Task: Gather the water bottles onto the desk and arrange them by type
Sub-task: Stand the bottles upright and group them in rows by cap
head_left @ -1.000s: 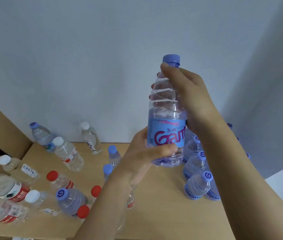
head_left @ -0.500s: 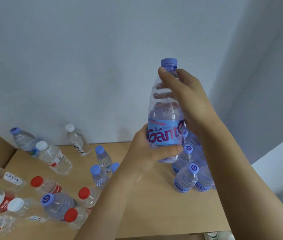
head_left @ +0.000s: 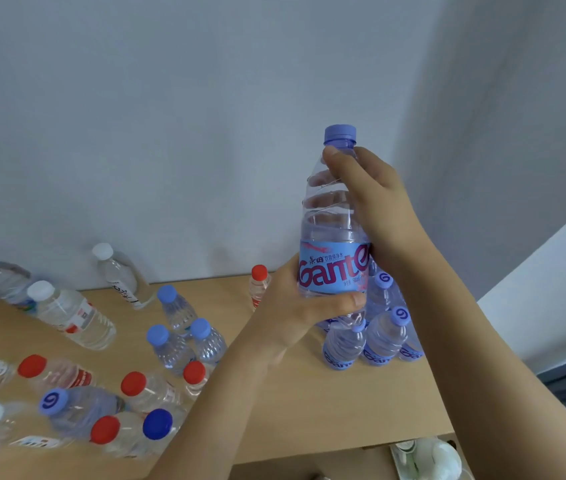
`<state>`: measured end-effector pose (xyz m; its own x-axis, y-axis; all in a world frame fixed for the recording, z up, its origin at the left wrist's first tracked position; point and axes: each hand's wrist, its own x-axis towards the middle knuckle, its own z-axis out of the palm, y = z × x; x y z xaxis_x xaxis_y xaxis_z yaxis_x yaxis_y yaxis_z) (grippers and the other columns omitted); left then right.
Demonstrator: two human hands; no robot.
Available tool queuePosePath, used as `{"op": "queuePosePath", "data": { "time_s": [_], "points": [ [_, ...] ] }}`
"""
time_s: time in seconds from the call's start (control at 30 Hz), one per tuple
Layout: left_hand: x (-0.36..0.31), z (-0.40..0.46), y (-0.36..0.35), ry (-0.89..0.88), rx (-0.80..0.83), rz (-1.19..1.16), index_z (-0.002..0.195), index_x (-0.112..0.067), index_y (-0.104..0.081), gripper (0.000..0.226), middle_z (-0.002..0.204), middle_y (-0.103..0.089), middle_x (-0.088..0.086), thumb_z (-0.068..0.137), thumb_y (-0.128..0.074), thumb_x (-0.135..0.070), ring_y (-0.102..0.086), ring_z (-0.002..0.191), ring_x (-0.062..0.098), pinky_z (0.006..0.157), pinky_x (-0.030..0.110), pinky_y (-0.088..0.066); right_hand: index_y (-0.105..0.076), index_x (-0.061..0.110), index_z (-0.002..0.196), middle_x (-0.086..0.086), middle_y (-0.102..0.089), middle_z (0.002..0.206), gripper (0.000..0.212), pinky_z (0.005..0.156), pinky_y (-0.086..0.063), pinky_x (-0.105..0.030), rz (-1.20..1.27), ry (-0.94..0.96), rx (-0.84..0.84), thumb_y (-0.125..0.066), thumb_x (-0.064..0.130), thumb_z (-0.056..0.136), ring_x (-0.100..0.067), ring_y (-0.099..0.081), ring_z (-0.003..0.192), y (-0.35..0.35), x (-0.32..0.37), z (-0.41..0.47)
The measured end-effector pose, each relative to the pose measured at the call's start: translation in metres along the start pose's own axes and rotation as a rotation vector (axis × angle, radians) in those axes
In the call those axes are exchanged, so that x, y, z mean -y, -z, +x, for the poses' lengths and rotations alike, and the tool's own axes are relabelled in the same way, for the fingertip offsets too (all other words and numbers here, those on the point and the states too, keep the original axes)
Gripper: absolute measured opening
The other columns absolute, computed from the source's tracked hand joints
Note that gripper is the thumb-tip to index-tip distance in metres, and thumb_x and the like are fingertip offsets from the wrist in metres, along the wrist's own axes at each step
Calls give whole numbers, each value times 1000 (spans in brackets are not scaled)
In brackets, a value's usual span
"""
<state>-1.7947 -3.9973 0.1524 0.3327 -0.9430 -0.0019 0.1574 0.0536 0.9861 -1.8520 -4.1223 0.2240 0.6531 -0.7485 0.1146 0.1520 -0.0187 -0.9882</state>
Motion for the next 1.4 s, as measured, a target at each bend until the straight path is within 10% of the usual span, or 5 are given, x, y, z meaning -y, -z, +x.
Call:
{"op": "queuePosePath", "data": {
  "time_s": [0.53, 0.73, 0.97, 1.2, 1.4],
  "points": [
    [94, 11, -72, 223, 152, 24, 124, -20, -57, 64, 105, -72, 3, 68, -85, -2, -70, 96, 17, 68, 25, -55, -65, 1, 102, -7, -69, 89, 20, 71, -54, -23, -163, -179, -26, -56, 19, 97, -15, -69, 79, 122, -59, -46],
    [141, 13, -92, 317, 257, 82, 128, -20, -49, 65, 100, -71, -5, 77, -77, 8, -68, 93, 9, 72, 29, -58, -68, 6, 105, -13, -71, 97, 20, 87, -56, -41, -253, -238, -41, -59, 19, 93, -18, -66, 85, 165, -90, -69],
    [214, 11, -124, 298, 138, 194, 122, -30, -53, 73, 110, -71, -8, 61, -88, -12, -68, 104, 11, 88, 35, -57, -73, 19, 100, 4, -75, 91, 10, 80, -56, -22, -297, -333, -30, -65, 21, 95, -6, -68, 87, 208, -126, -104],
    [273, 15, -154, 248, 63, 393, 118, -44, -50, 75, 109, -65, -20, 56, -89, -28, -64, 101, -4, 81, 12, -49, -71, 20, 113, 9, -74, 109, 21, 85, -49, -10, -342, -409, -27, -68, 17, 93, 0, -65, 100, 235, -148, -134],
    [294, 20, -165, 162, -23, 476, 124, -31, -50, 78, 111, -58, -24, 54, -84, -25, -58, 108, 1, 92, 18, -47, -67, 13, 117, -1, -71, 113, 27, 97, -48, -28, -420, -449, -34, -69, 11, 90, -17, -63, 110, 246, -166, -145]
  ]
}}
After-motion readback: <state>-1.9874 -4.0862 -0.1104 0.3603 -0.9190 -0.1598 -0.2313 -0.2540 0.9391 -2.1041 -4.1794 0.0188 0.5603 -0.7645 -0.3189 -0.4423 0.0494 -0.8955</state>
